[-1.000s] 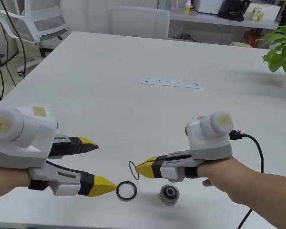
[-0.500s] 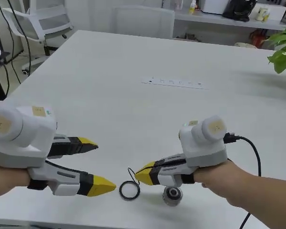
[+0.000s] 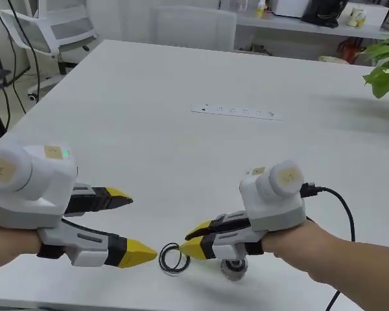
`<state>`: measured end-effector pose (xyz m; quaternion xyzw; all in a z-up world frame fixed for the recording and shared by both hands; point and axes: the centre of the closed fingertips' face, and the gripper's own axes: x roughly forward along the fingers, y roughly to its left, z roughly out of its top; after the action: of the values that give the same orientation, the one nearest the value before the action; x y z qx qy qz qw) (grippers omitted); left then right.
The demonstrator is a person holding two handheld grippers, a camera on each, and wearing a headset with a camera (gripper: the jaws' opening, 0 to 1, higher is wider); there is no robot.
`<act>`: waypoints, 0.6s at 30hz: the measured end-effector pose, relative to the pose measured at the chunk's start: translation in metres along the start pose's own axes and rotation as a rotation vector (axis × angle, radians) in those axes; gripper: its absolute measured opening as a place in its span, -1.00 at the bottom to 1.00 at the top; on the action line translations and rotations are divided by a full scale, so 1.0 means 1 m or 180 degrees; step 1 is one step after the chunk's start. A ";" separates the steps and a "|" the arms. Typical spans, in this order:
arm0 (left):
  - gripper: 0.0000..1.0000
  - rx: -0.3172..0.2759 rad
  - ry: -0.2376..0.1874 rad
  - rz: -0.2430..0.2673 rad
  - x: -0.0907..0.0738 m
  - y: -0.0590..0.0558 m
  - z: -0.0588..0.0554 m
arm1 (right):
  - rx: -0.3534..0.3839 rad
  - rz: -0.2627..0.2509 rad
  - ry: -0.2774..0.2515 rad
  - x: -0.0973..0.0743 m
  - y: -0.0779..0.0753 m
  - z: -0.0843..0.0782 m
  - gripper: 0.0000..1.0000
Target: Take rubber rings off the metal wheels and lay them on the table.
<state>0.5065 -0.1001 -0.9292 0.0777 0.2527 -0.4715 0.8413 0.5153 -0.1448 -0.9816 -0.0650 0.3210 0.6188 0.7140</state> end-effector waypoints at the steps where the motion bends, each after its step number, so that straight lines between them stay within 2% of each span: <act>1: 0.34 0.0003 0.0002 -0.0002 0.000 0.000 0.000 | 0.0009 -0.0004 -0.0008 -0.001 -0.001 0.000 -0.72; 18: 0.37 0.0024 -0.0021 -0.0037 0.005 0.000 0.009 | 0.0118 -0.0170 -0.0245 -0.023 -0.015 0.013 -0.47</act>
<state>0.5113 -0.1071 -0.9239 0.0778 0.2486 -0.4775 0.8391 0.5338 -0.1615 -0.9639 -0.0365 0.3029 0.5955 0.7432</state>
